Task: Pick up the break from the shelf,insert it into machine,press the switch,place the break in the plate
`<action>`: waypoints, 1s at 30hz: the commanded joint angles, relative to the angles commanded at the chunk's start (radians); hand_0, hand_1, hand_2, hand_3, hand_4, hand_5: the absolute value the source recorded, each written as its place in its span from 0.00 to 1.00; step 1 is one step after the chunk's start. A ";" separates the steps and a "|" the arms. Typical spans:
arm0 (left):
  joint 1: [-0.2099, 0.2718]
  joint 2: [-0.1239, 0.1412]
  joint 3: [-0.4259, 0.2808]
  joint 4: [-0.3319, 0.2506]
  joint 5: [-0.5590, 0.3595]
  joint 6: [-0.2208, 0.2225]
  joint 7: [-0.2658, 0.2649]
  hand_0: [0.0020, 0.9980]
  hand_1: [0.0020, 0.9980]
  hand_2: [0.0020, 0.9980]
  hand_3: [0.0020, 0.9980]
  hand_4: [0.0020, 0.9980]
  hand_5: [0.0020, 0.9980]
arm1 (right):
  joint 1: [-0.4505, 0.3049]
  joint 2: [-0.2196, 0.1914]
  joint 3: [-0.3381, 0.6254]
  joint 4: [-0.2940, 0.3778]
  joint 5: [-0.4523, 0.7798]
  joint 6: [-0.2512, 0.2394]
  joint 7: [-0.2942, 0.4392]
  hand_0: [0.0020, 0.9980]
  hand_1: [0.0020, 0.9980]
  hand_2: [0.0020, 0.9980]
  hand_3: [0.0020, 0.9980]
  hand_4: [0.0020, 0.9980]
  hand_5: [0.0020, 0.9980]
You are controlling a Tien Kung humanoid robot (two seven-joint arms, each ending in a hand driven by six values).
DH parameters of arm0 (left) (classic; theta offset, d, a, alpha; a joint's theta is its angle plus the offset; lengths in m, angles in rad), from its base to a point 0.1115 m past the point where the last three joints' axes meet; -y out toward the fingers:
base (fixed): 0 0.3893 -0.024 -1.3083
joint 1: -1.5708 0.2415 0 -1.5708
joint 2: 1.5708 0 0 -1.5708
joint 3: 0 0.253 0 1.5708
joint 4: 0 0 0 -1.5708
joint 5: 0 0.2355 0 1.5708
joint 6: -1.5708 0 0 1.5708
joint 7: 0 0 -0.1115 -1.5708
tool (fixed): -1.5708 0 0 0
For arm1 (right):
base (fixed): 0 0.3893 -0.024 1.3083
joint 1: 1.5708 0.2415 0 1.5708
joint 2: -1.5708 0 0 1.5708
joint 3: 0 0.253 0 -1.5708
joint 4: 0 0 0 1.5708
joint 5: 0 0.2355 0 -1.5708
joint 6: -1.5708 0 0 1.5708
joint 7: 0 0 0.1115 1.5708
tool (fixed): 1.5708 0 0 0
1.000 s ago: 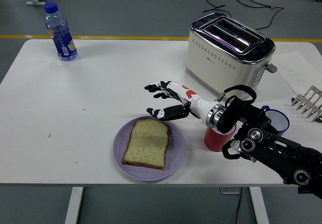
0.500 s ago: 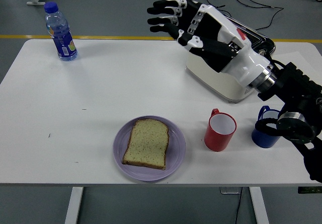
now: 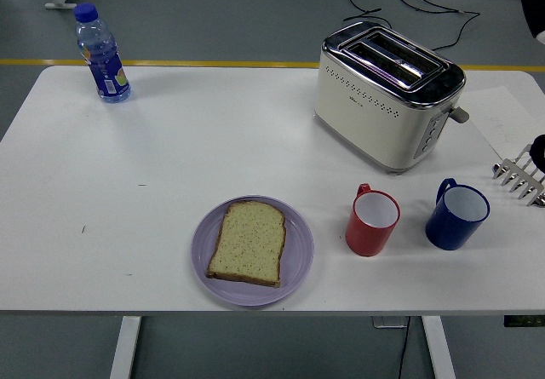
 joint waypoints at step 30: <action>0.004 -0.003 -0.007 0.000 0.010 -0.001 0.001 0.65 0.59 0.59 0.60 0.33 0.95 | -0.175 -0.028 0.199 -0.432 0.106 0.002 -0.117 0.76 0.71 0.74 0.66 0.51 0.31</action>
